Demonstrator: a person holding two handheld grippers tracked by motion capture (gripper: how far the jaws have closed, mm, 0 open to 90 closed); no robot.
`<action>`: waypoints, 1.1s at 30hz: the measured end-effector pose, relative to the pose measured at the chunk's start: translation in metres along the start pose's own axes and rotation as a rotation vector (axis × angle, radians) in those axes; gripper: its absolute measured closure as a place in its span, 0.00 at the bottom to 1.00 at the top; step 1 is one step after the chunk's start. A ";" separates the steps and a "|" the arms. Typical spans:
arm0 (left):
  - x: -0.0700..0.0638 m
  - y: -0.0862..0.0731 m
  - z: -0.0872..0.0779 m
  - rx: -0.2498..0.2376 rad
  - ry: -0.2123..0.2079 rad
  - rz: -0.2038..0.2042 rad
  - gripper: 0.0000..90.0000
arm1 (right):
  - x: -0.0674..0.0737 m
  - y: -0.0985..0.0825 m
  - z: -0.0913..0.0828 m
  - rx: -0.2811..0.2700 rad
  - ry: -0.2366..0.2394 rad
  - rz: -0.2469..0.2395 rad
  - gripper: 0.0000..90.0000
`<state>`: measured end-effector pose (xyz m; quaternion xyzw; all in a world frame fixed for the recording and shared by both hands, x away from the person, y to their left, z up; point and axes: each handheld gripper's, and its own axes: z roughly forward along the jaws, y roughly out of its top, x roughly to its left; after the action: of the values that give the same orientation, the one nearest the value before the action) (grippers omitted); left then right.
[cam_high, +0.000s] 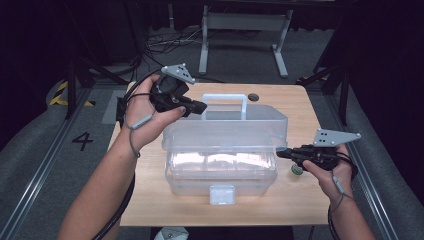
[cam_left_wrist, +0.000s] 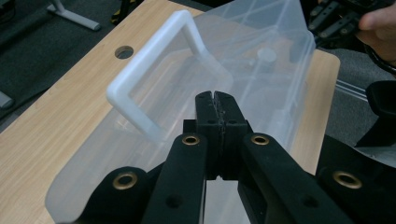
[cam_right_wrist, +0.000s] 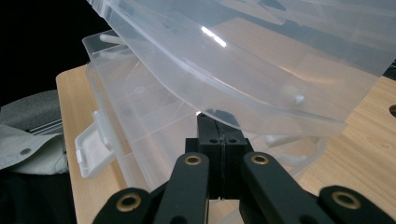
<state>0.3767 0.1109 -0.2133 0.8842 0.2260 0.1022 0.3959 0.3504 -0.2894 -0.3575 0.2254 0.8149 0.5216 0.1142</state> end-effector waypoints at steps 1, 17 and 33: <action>-0.002 -0.001 -0.001 0.000 -0.003 0.001 1.00 | 0.000 0.001 0.000 -0.002 0.000 0.002 1.00; -0.012 -0.032 -0.005 -0.035 -0.045 -0.013 1.00 | -0.006 0.011 0.006 -0.037 -0.028 0.032 1.00; -0.021 -0.070 -0.001 -0.089 -0.024 -0.039 1.00 | -0.007 0.015 0.007 -0.064 -0.062 0.056 1.00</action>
<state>0.3356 0.1421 -0.2645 0.8622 0.2337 0.0939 0.4396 0.3630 -0.2825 -0.3475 0.2603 0.7873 0.5432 0.1318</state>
